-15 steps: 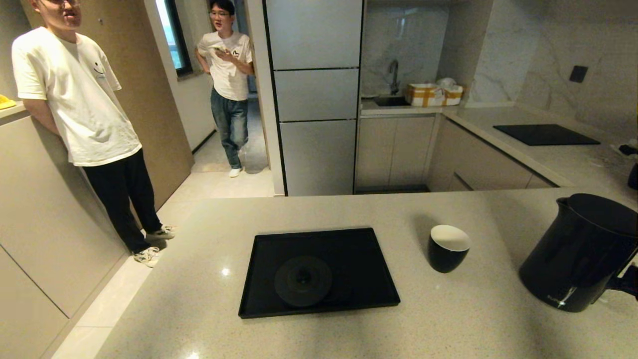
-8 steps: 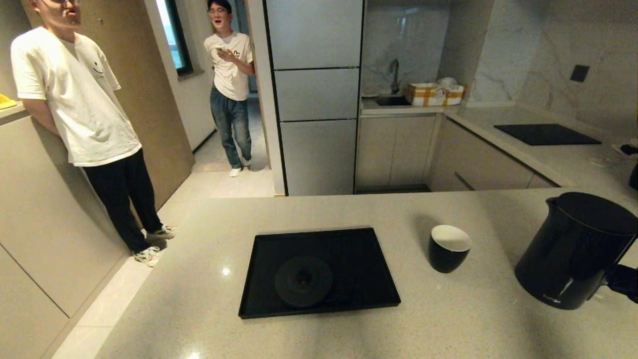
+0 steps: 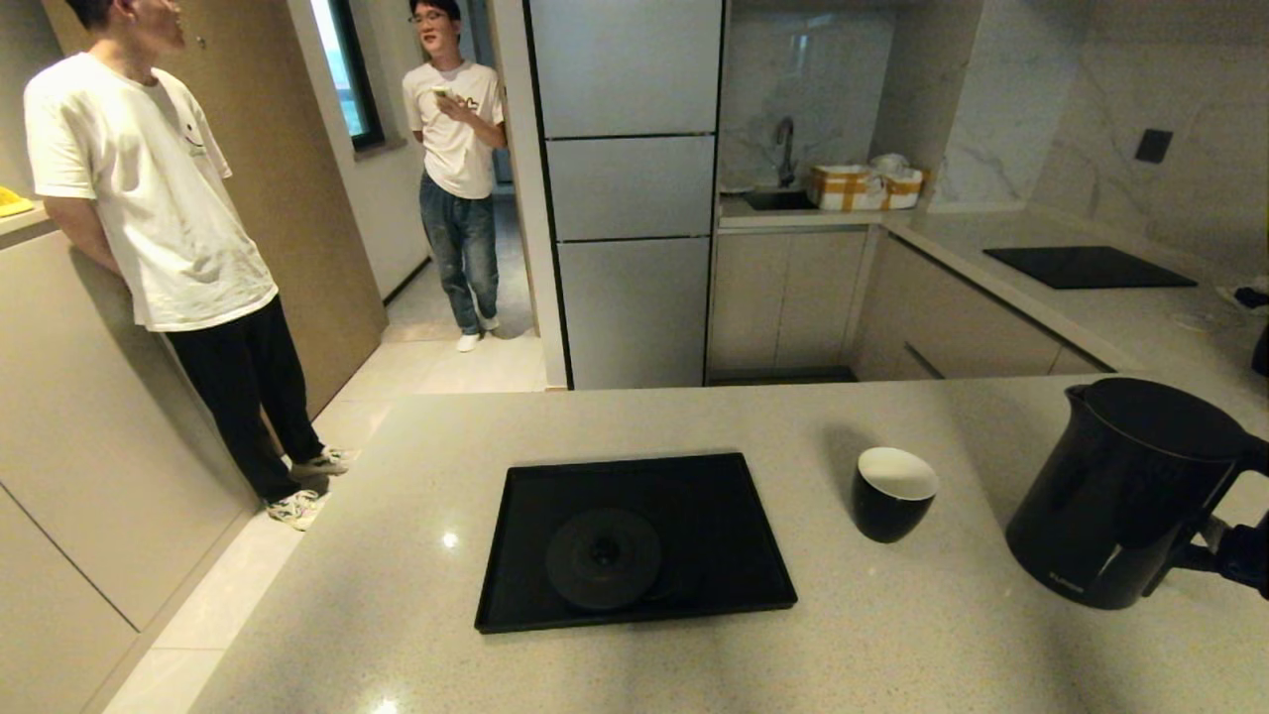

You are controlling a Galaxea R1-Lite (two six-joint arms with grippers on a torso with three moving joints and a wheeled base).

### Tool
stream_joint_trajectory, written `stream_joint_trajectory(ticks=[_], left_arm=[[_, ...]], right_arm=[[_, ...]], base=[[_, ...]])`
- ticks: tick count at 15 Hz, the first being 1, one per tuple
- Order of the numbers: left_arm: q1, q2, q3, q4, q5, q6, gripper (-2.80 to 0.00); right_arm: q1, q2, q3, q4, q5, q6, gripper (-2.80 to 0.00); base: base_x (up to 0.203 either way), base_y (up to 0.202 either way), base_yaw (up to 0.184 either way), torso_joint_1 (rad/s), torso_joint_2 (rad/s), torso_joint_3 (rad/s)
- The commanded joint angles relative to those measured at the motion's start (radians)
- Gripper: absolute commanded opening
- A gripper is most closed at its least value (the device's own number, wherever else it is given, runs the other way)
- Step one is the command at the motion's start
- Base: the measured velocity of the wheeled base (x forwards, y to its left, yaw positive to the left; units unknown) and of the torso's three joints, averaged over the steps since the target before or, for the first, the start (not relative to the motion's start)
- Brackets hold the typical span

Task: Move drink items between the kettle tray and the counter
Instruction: Place it on the right

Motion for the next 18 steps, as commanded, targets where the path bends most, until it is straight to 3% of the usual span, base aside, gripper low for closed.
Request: stream_joint_trajectory(ticks=[1,4,11,15,18], left_arm=[[0.000,0.000,0.000,0.000,0.000,0.000,-2.80],[0.000,0.000,0.000,0.000,0.000,0.000,-2.80],[0.000,0.000,0.000,0.000,0.000,0.000,-2.80],[0.000,0.000,0.000,0.000,0.000,0.000,-2.80],[0.000,0.000,0.000,0.000,0.000,0.000,-2.80]], right_arm=[[-0.001,-0.054,0.037,-0.010,0.025,0.001,0.00],[-0.001,-0.077,0.082,-0.010,0.070,0.001,0.00],[-0.009,-0.077,0.095,-0.010,0.052,-0.013,0.00],[0.012,-0.082,0.116,-0.010,-0.079,-0.104,0.00],[0.084,-0.086,0.118,-0.010,-0.211,-0.134,0.00]], base=[[0.000,0.000,0.000,0.000,0.00,0.000],[0.000,0.000,0.000,0.000,0.00,0.000],[0.000,0.000,0.000,0.000,0.00,0.000],[0.000,0.000,0.000,0.000,0.00,0.000],[0.000,0.000,0.000,0.000,0.00,0.000]])
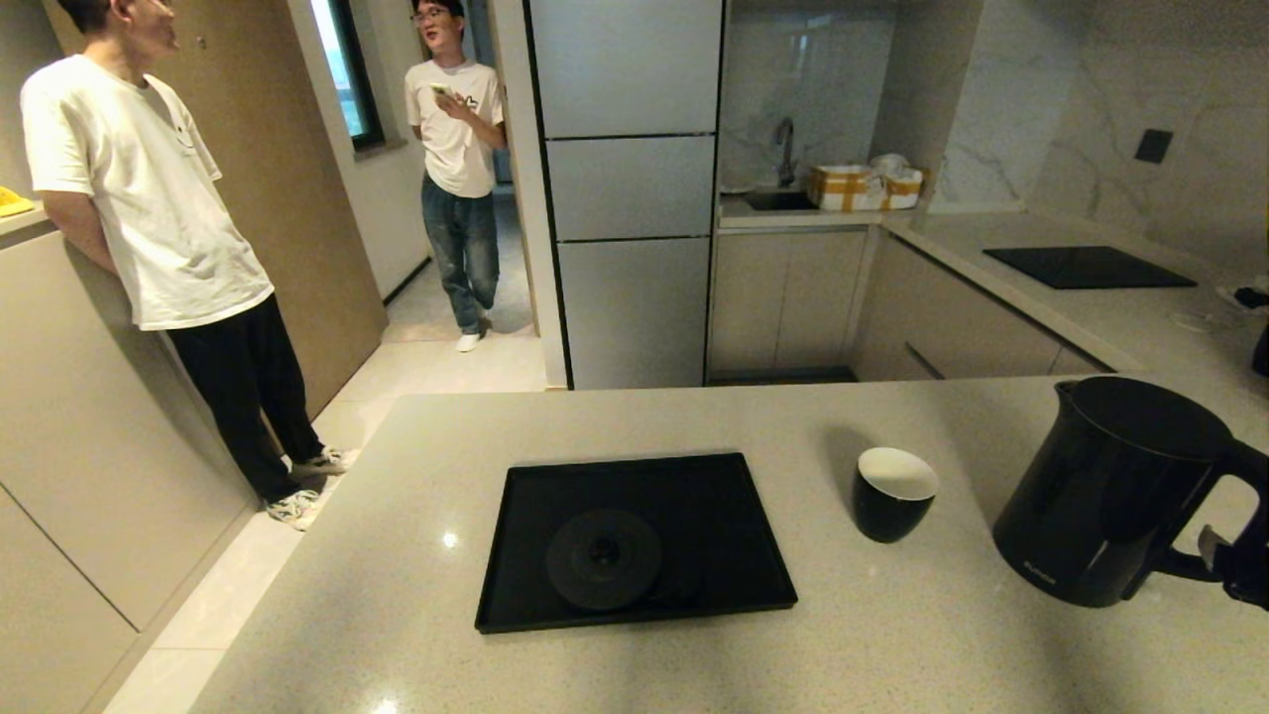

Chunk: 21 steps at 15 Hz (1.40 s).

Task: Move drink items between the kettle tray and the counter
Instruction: Place it on the right

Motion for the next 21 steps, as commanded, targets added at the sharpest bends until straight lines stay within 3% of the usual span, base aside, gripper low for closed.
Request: stream_joint_trajectory(ticks=[1,8,19,21], left_arm=[[0.000,0.000,0.000,0.000,0.000,0.000,-2.80],[0.000,0.000,0.000,0.000,0.000,0.000,-2.80],[0.000,0.000,0.000,0.000,0.000,0.000,-2.80],[0.000,0.000,0.000,0.000,0.000,0.000,-2.80]], right_arm=[[0.047,-0.001,0.004,-0.008,-0.062,-0.021,0.00],[0.316,-0.027,0.048,-0.008,-0.267,-0.024,0.00],[0.390,-0.004,0.071,-0.008,-0.405,-0.004,0.00],[0.454,0.009,0.072,-0.008,-0.491,-0.009,0.00]], base=[[0.000,0.000,0.000,0.000,0.00,0.000],[0.000,0.000,0.000,0.000,0.00,0.000],[0.000,0.000,0.000,0.000,0.00,0.000],[0.000,0.000,0.000,0.000,0.00,0.000]])
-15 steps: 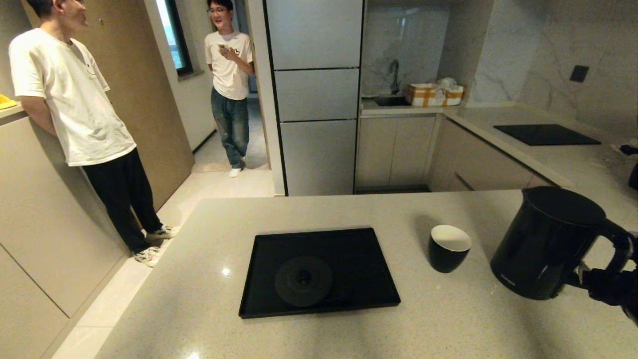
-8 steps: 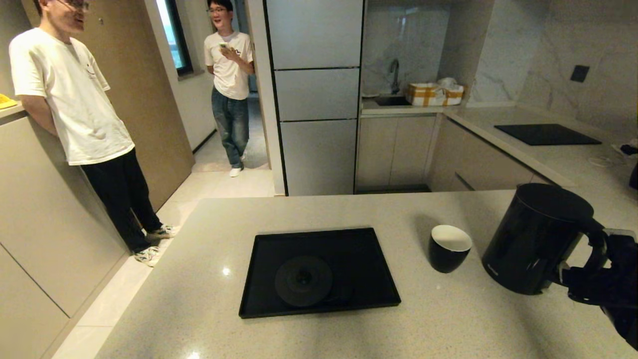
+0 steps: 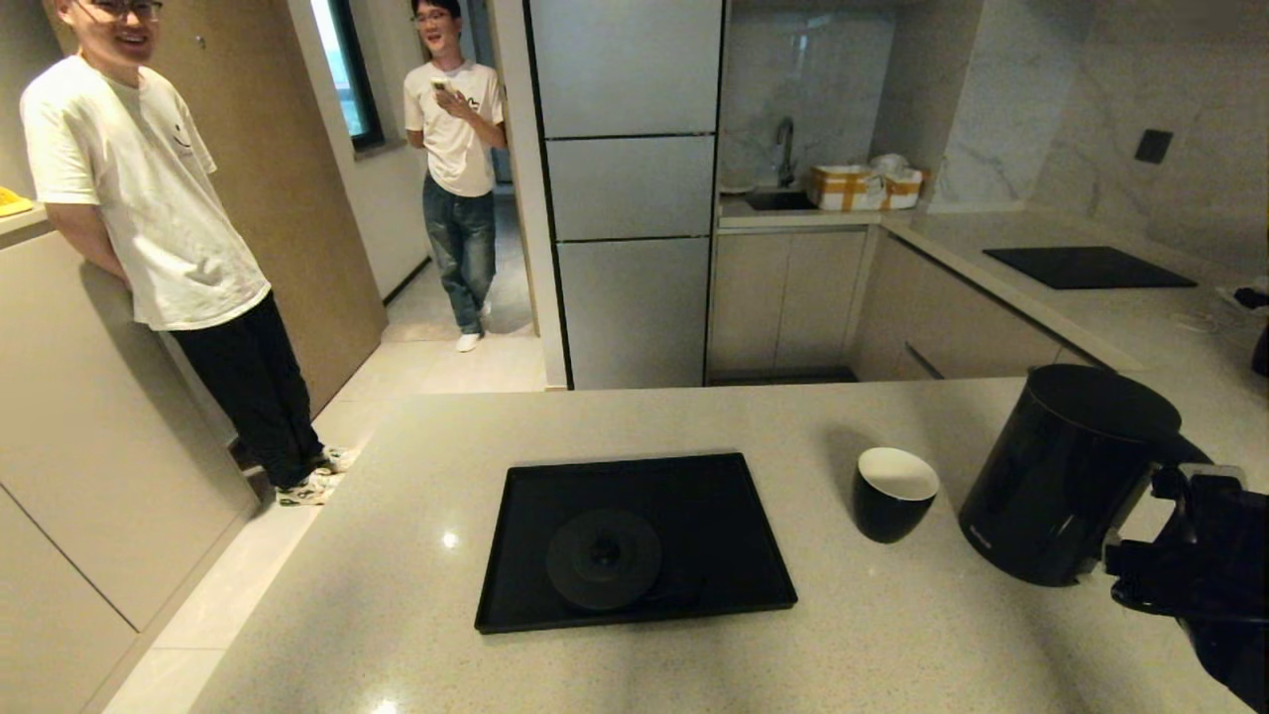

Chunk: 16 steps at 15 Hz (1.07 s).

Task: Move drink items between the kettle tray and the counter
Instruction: Place it on the right

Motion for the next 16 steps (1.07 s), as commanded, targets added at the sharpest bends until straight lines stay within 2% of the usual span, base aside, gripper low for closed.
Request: stream_joint_trajectory(ticks=[1,2,3,4,12,16], left_arm=[[0.000,0.000,0.000,0.000,0.000,0.000,-2.80],[0.000,0.000,0.000,0.000,0.000,0.000,-2.80],[0.000,0.000,0.000,0.000,0.000,0.000,-2.80],[0.000,0.000,0.000,0.000,0.000,0.000,-2.80],[0.000,0.000,0.000,0.000,0.000,0.000,-2.80],[0.000,0.000,0.000,0.000,0.000,0.000,-2.80]], right_arm=[[0.040,0.018,0.000,-0.008,-0.045,-0.004,0.00],[0.067,0.026,-0.005,-0.008,-0.089,-0.005,0.00],[0.107,0.036,-0.012,-0.008,-0.167,-0.013,0.00],[0.121,0.047,-0.021,-0.008,-0.196,-0.024,0.00],[0.190,-0.032,0.012,-0.008,-0.222,-0.035,0.00],[0.293,-0.278,0.038,-0.008,-0.215,-0.061,0.00]], base=[[0.000,0.000,0.000,0.000,0.00,0.000],[0.000,0.000,0.000,0.000,0.00,0.000],[0.000,0.000,0.000,0.000,0.00,0.000],[0.000,0.000,0.000,0.000,0.00,0.000],[0.000,0.000,0.000,0.000,0.00,0.000],[0.000,0.000,0.000,0.000,0.00,0.000]])
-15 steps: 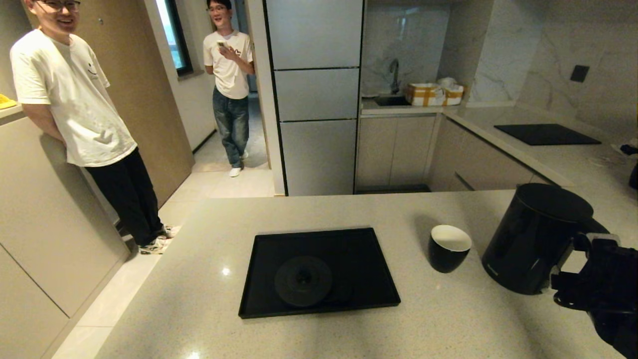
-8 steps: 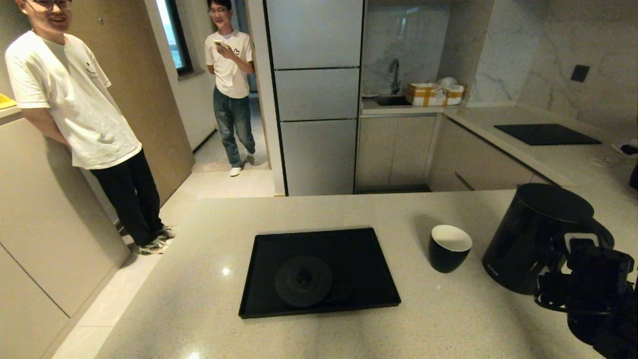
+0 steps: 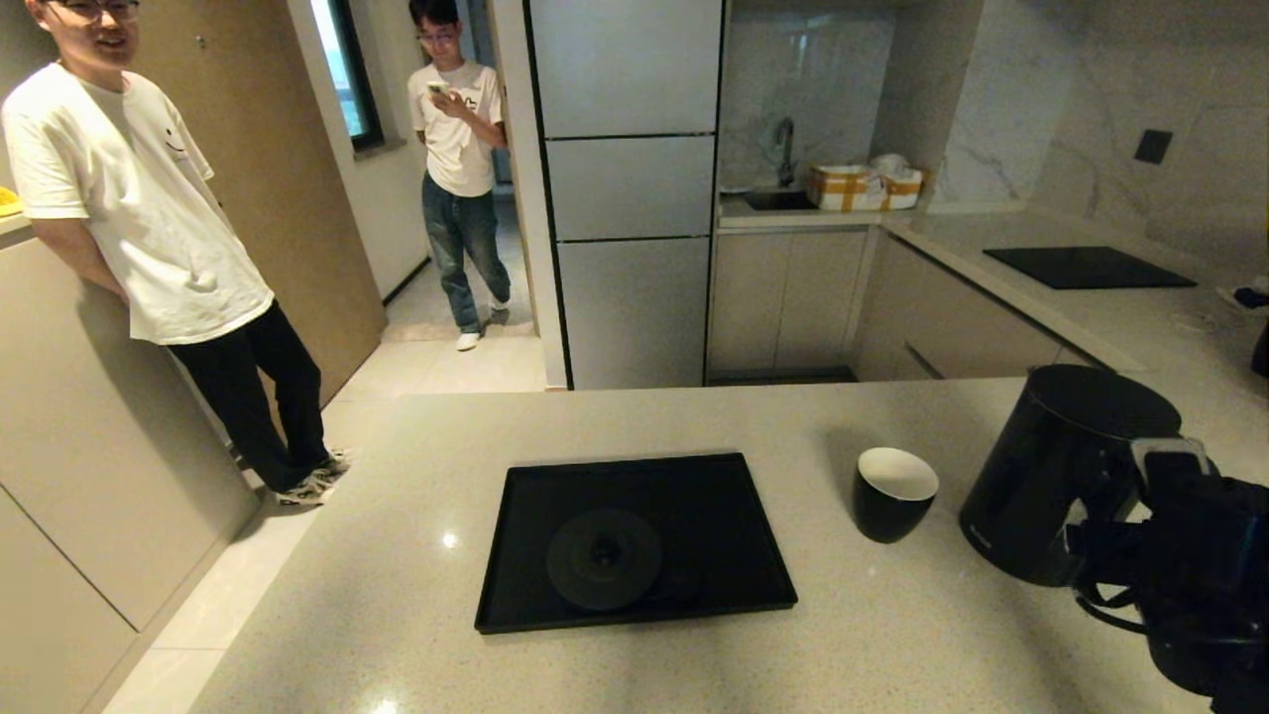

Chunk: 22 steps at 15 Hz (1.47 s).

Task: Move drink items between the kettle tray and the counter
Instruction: Place it on the right, then return the kettle to its original position

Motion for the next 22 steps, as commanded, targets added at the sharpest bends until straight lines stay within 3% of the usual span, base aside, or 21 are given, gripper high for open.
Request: stream_joint_trajectory(ticks=[1,6,8,9,12,15,16,17,18,22], left_arm=[[0.000,0.000,0.000,0.000,0.000,0.000,-2.80],[0.000,0.000,0.000,0.000,0.000,0.000,-2.80],[0.000,0.000,0.000,0.000,0.000,0.000,-2.80],[0.000,0.000,0.000,0.000,0.000,0.000,-2.80],[0.000,0.000,0.000,0.000,0.000,0.000,-2.80],[0.000,0.000,0.000,0.000,0.000,0.000,-2.80],[0.000,0.000,0.000,0.000,0.000,0.000,-2.80],[0.000,0.000,0.000,0.000,0.000,0.000,-2.80],[0.000,0.000,0.000,0.000,0.000,0.000,-2.80],[0.000,0.000,0.000,0.000,0.000,0.000,-2.80]], right_arm=[[0.072,-0.152,0.012,-0.008,-0.001,-0.015,0.00],[0.217,-0.380,-0.013,0.064,-0.025,-0.064,0.00],[0.226,-0.388,-0.023,0.083,-0.027,-0.064,0.00],[0.252,-0.425,-0.057,0.176,-0.027,-0.058,0.00],[0.334,-0.730,-0.197,0.680,-0.025,0.032,0.00],[0.394,-1.015,-0.449,1.387,-0.019,0.196,0.00],[0.407,-1.054,-0.527,1.547,-0.017,0.264,-1.96],[0.405,-1.081,-0.585,1.681,-0.016,0.333,-2.80],[0.372,-1.099,-0.626,1.756,-0.016,0.382,-2.80],[0.125,-1.220,-0.709,1.921,-0.080,0.385,-2.80]], base=[[0.000,0.000,0.000,0.000,0.00,0.000],[0.000,0.000,0.000,0.000,0.00,0.000],[0.000,0.000,0.000,0.000,0.00,0.000],[0.000,0.000,0.000,0.000,0.00,0.000],[0.000,0.000,0.000,0.000,0.00,0.000],[0.000,0.000,0.000,0.000,0.00,0.000],[0.000,0.000,0.000,0.000,0.00,0.000],[0.000,0.000,0.000,0.000,0.00,0.000],[0.000,0.000,0.000,0.000,0.00,0.000],[0.000,0.000,0.000,0.000,0.00,0.000]])
